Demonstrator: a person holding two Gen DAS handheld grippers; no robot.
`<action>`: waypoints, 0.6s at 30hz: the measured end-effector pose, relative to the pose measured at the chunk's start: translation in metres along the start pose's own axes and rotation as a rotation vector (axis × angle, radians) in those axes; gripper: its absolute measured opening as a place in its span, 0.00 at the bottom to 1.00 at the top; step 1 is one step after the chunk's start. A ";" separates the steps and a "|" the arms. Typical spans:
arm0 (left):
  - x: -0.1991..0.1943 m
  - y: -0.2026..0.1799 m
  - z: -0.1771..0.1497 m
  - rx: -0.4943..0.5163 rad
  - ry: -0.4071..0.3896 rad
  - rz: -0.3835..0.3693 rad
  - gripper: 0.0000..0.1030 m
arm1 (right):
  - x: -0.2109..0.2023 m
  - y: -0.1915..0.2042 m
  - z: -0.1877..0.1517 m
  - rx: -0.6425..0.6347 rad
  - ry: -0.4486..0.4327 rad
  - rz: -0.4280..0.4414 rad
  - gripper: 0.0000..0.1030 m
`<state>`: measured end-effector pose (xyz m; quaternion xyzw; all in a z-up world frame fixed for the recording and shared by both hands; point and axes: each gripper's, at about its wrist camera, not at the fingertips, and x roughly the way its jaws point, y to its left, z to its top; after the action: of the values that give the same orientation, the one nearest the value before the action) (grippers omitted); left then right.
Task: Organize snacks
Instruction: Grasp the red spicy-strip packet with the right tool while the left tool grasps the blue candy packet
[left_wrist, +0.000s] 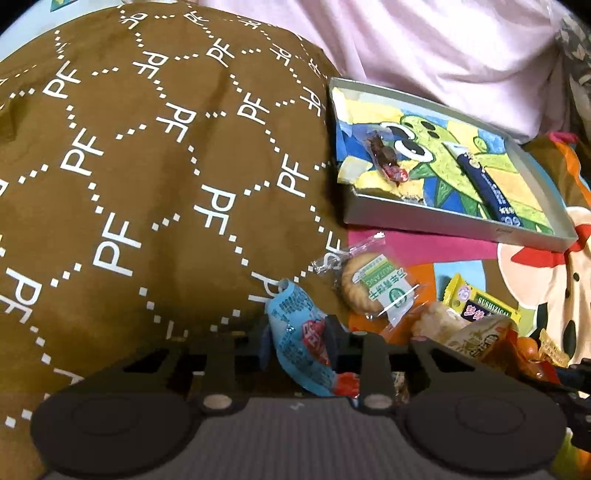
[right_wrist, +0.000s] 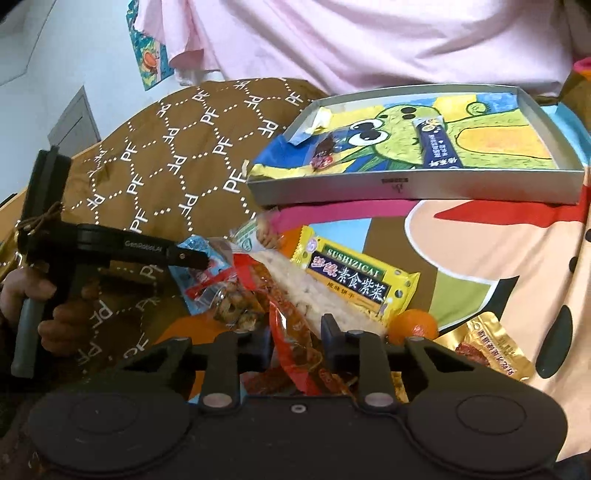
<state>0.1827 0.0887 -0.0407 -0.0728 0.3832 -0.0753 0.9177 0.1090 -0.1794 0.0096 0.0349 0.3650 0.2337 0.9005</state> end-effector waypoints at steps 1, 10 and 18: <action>0.001 0.001 0.000 -0.003 -0.002 0.000 0.32 | 0.001 0.000 0.000 0.003 0.001 -0.001 0.26; 0.026 0.006 0.005 -0.083 0.054 -0.019 0.52 | 0.007 0.001 0.000 0.002 0.004 -0.001 0.26; 0.014 0.003 -0.001 -0.104 0.071 -0.048 0.33 | 0.008 0.007 -0.002 -0.037 0.009 -0.016 0.26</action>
<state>0.1923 0.0885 -0.0515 -0.1269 0.4169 -0.0799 0.8965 0.1098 -0.1701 0.0043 0.0142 0.3648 0.2334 0.9012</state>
